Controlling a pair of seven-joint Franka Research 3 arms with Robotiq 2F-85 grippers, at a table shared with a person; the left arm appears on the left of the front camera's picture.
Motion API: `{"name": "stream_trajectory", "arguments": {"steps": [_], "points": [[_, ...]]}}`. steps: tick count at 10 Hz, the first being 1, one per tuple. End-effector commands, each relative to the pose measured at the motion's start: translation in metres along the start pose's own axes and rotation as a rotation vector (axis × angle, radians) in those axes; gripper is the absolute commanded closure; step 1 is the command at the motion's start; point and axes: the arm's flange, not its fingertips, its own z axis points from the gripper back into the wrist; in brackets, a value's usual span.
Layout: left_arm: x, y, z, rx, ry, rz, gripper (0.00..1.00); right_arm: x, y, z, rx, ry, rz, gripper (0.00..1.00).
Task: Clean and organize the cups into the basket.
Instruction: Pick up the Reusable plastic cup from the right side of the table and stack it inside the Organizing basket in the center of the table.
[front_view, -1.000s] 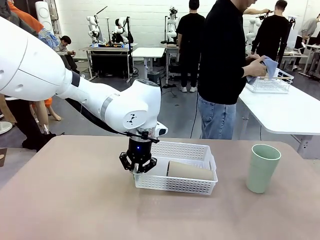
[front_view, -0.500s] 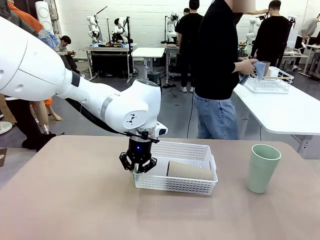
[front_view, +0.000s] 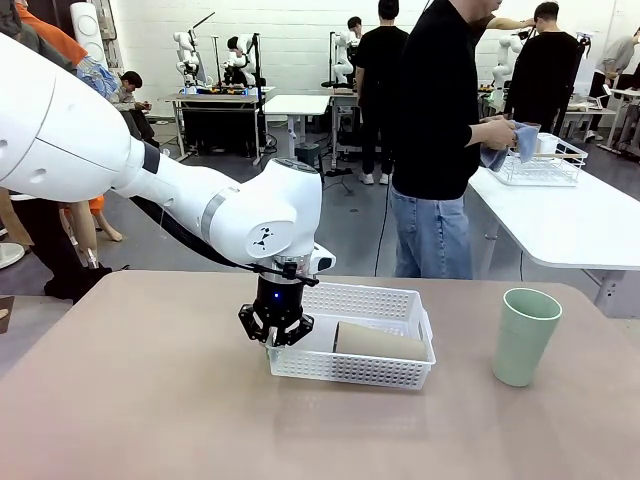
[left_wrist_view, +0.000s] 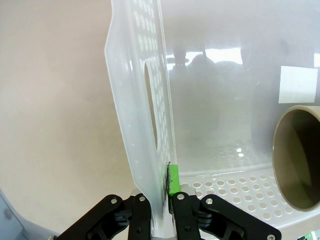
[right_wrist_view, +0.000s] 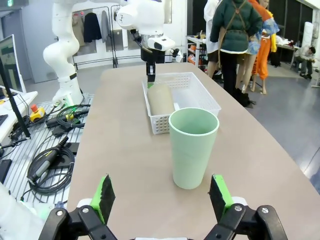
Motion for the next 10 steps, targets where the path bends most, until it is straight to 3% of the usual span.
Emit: {"name": "stream_trajectory", "arguments": {"steps": [1, 8, 10], "points": [[-0.003, -0.002, -0.006, 0.010, 0.008, -0.009, 1.00, -0.020, -0.023, -0.032, 0.070, 0.014, 0.031, 0.00], [-0.003, -0.002, -0.006, 0.010, 0.008, -0.009, 1.00, -0.077, -0.055, -0.099, 0.146, 0.082, 0.014, 0.00], [-0.003, -0.002, -0.006, 0.010, 0.008, -0.009, 1.00, -0.079, -0.067, -0.108, 0.096, 0.074, 0.011, 0.00]]}}
